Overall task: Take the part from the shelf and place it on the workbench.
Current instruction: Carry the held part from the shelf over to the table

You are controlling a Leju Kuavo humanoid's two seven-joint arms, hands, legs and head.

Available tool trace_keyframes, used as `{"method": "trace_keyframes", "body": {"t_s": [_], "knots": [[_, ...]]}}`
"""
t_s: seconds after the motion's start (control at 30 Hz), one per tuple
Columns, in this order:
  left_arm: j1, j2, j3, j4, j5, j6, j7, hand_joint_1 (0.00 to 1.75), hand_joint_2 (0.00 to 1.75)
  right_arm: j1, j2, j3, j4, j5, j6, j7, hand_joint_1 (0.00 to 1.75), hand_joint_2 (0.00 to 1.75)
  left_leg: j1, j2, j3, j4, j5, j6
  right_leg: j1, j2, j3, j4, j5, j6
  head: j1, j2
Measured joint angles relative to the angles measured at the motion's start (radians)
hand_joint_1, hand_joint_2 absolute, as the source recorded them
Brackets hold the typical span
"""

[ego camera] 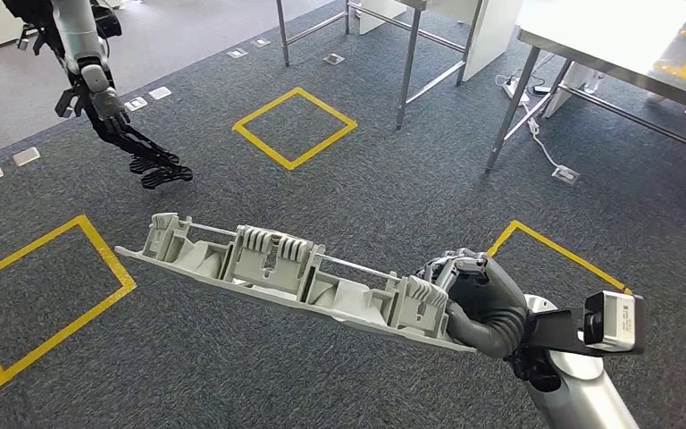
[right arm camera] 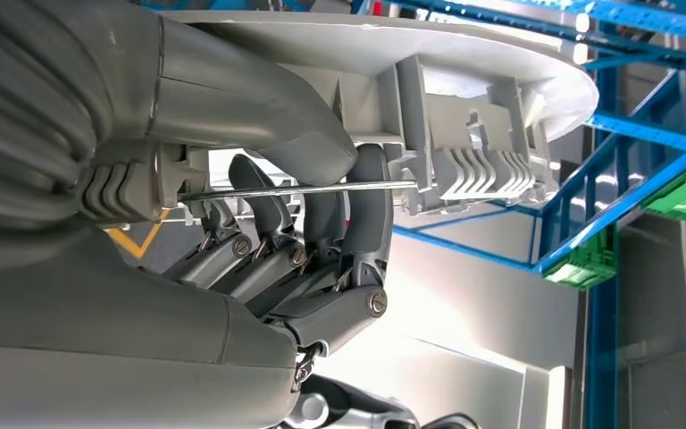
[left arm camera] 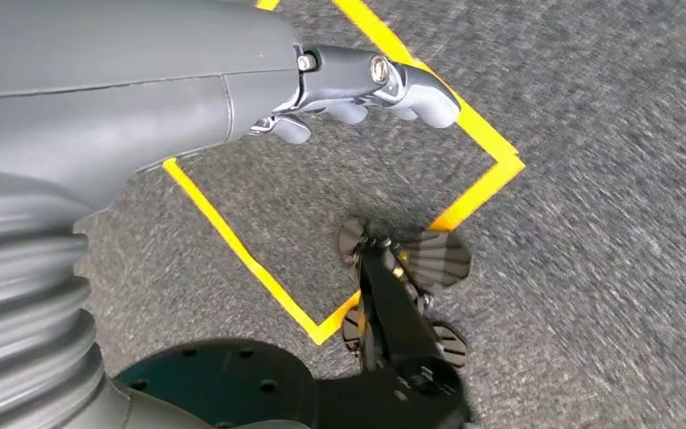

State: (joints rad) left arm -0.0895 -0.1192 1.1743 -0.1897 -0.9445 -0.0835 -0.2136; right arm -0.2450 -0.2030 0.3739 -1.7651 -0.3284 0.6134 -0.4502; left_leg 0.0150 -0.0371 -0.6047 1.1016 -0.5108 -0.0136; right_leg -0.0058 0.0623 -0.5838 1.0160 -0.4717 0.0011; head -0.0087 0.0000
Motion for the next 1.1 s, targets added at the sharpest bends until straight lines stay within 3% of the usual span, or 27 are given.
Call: {"method": "trace_keyframes", "body": {"t_s": [0.07, 0.13, 0.2, 0.27, 0.33, 0.37, 0.4, 0.43, 0.5, 0.57, 0.63, 0.7, 0.77, 0.83, 0.87, 0.9, 0.93, 1.0, 1.03, 1.1], "knots": [[-0.001, -0.001, 0.000, 0.000, 0.000, 0.000, 0.000, 0.00, 1.75, -0.004, 0.001, 0.002, 0.002, -0.004, 0.000, 0.002, 1.75, 1.75, 0.001, -0.021, 0.026, -0.060, 0.014, 0.007, 0.000, 0.016, -0.007, 0.005, 0.000, 0.013, -0.001, 0.000], [-0.002, -0.003, 0.000, 0.001, 0.000, 0.000, 0.000, 0.00, 1.75, -0.005, 0.001, 0.003, 0.005, -0.005, 0.000, 0.003, 1.75, 1.75, -0.002, -0.008, 0.027, -0.063, 0.016, 0.021, -0.001, 0.027, -0.011, 0.002, 0.003, 0.027, 0.000, 0.000], [-0.002, -0.005, 0.001, 0.000, 0.000, 0.000, 0.000, 0.00, 1.75, -0.006, 0.001, 0.004, 0.007, -0.006, 0.000, 0.004, 1.75, 1.75, -0.001, 0.008, 0.028, -0.068, 0.019, 0.034, -0.001, 0.002, -0.022, 0.024, -0.011, 0.038, 0.004, 0.000], [-0.002, -0.006, 0.001, 0.000, 0.002, 0.000, 0.003, 0.00, 1.75, -0.008, 0.001, 0.005, 0.009, -0.006, 0.000, 0.004, 1.75, 1.75, -0.001, 0.027, 0.028, -0.070, 0.019, 0.043, -0.001, -0.039, -0.069, 0.124, -0.066, 0.045, 0.011, 0.000], [0.000, -0.006, 0.001, 0.000, 0.003, 0.000, 0.007, 0.00, 1.75, -0.009, 0.001, 0.006, 0.016, -0.007, 0.001, 0.004, 1.75, 1.75, -0.003, 0.047, 0.028, -0.070, 0.018, 0.047, -0.002, -0.050, -0.132, 0.255, -0.120, 0.049, 0.013, 0.000], [0.000, -0.006, 0.001, 0.000, 0.004, 0.000, 0.010, 0.00, 1.75, -0.010, 0.001, 0.007, 0.021, -0.008, 0.002, 0.004, 1.75, 1.75, -0.004, 0.056, 0.028, -0.069, 0.017, 0.048, -0.003, -0.051, -0.147, 0.286, -0.124, 0.049, 0.013, 0.000], [0.000, -0.007, 0.002, 0.000, 0.005, 0.000, 0.012, 0.00, 1.75, -0.011, 0.001, 0.007, 0.026, -0.010, 0.002, 0.004, 1.75, 1.75, -0.005, 0.065, 0.029, -0.069, 0.016, 0.048, -0.002, -0.053, -0.142, 0.275, -0.108, 0.048, 0.014, 0.000], [-0.001, -0.008, 0.003, 0.000, 0.008, 0.000, 0.014, 0.00, 1.75, -0.014, 0.001, 0.007, 0.031, -0.012, 0.003, 0.004, 1.75, 1.75, -0.006, 0.074, 0.030, -0.069, 0.015, 0.047, -0.001, -0.057, -0.116, 0.225, -0.077, 0.045, 0.015, 0.000], [-0.002, -0.011, 0.005, 0.000, 0.013, 0.000, 0.016, 0.00, 1.75, -0.023, 0.000, 0.007, 0.039, -0.015, 0.004, 0.004, 1.75, 1.75, -0.009, 0.089, 0.033, -0.069, 0.013, 0.043, 0.006, -0.085, -0.040, 0.077, -0.017, 0.033, 0.017, 0.000], [-0.003, -0.012, 0.007, 0.000, 0.017, 0.000, 0.019, 0.00, 1.75, -0.034, 0.000, 0.008, 0.044, -0.020, 0.005, 0.003, 1.75, 1.75, -0.011, 0.102, 0.035, -0.070, 0.011, 0.035, 0.016, -0.104, -0.004, 0.001, 0.001, 0.021, 0.018, 0.000], [-0.003, -0.013, 0.008, 0.000, 0.018, -0.001, 0.025, 0.00, 1.75, -0.038, 0.000, 0.008, 0.047, -0.024, 0.005, 0.002, 1.75, 1.75, -0.012, 0.114, 0.040, -0.074, 0.010, 0.024, 0.018, -0.092, -0.005, -0.006, 0.002, 0.012, 0.018, 0.000], [-0.004, -0.013, 0.008, 0.000, 0.018, -0.002, 0.028, 0.00, 1.75, -0.040, 0.000, 0.009, 0.049, -0.025, 0.005, 0.003, 1.75, 1.75, -0.010, 0.100, 0.038, -0.061, -0.002, 0.012, 0.011, -0.079, 0.000, -0.016, 0.008, 0.002, 0.017, 0.000], [-0.004, -0.012, 0.008, 0.001, 0.017, -0.003, 0.031, 0.00, 1.75, -0.043, 0.000, 0.010, 0.049, -0.025, 0.005, 0.004, 1.75, 1.75, -0.008, 0.062, 0.001, 0.022, -0.049, 0.003, 0.004, -0.068, 0.005, -0.022, 0.012, -0.005, 0.013, 0.000], [-0.001, -0.012, 0.009, 0.001, 0.016, -0.004, 0.033, 0.00, 1.75, -0.044, 0.001, 0.013, 0.051, -0.026, 0.005, 0.004, 1.75, 1.75, -0.006, 0.043, -0.064, 0.152, -0.105, -0.003, 0.003, -0.054, 0.005, -0.021, 0.012, -0.007, 0.009, 0.000], [0.001, -0.011, 0.009, 0.001, 0.015, -0.004, 0.034, 0.00, 1.75, -0.043, 0.001, 0.014, 0.053, -0.026, 0.005, 0.004, 1.75, 1.75, -0.006, 0.042, -0.086, 0.193, -0.113, -0.005, 0.002, -0.045, 0.004, -0.020, 0.012, -0.007, 0.008, 0.000], [0.002, -0.010, 0.009, 0.001, 0.014, -0.004, 0.034, 0.00, 1.75, -0.041, 0.001, 0.015, 0.054, -0.025, 0.005, 0.004, 1.75, 1.75, -0.005, 0.041, -0.092, 0.197, -0.102, -0.006, 0.001, -0.036, 0.004, -0.018, 0.011, -0.006, 0.007, 0.000], [0.002, -0.009, 0.009, 0.001, 0.014, -0.005, 0.035, 0.00, 1.75, -0.038, 0.001, 0.016, 0.055, -0.024, 0.005, 0.004, 1.75, 1.75, -0.004, 0.039, -0.077, 0.162, -0.072, -0.006, 0.000, -0.026, 0.004, -0.015, 0.009, -0.004, 0.007, 0.000], [0.002, -0.007, 0.009, 0.001, 0.010, -0.007, 0.041, 0.00, 1.75, -0.035, 0.001, 0.017, 0.055, -0.020, 0.004, 0.004, 1.75, 1.75, 0.001, 0.016, -0.017, 0.029, -0.006, -0.008, -0.003, -0.008, 0.003, -0.006, 0.003, 0.005, 0.005, 0.000], [0.002, -0.007, 0.009, 0.001, 0.006, -0.009, 0.046, 0.00, 1.75, -0.035, 0.001, 0.017, 0.054, -0.018, 0.004, 0.004, 1.75, 1.75, 0.003, 0.005, 0.008, -0.024, 0.012, -0.005, -0.003, 0.001, 0.000, 0.000, 0.001, 0.012, 0.004, 0.000], [0.001, -0.007, 0.009, 0.002, -0.001, -0.010, 0.062, 0.00, 1.75, -0.034, 0.001, 0.018, 0.053, -0.014, 0.002, 0.006, 1.75, 1.75, 0.002, -0.004, 0.024, -0.059, 0.013, 0.007, -0.002, 0.015, -0.006, 0.003, 0.000, 0.024, 0.003, 0.000]]}}
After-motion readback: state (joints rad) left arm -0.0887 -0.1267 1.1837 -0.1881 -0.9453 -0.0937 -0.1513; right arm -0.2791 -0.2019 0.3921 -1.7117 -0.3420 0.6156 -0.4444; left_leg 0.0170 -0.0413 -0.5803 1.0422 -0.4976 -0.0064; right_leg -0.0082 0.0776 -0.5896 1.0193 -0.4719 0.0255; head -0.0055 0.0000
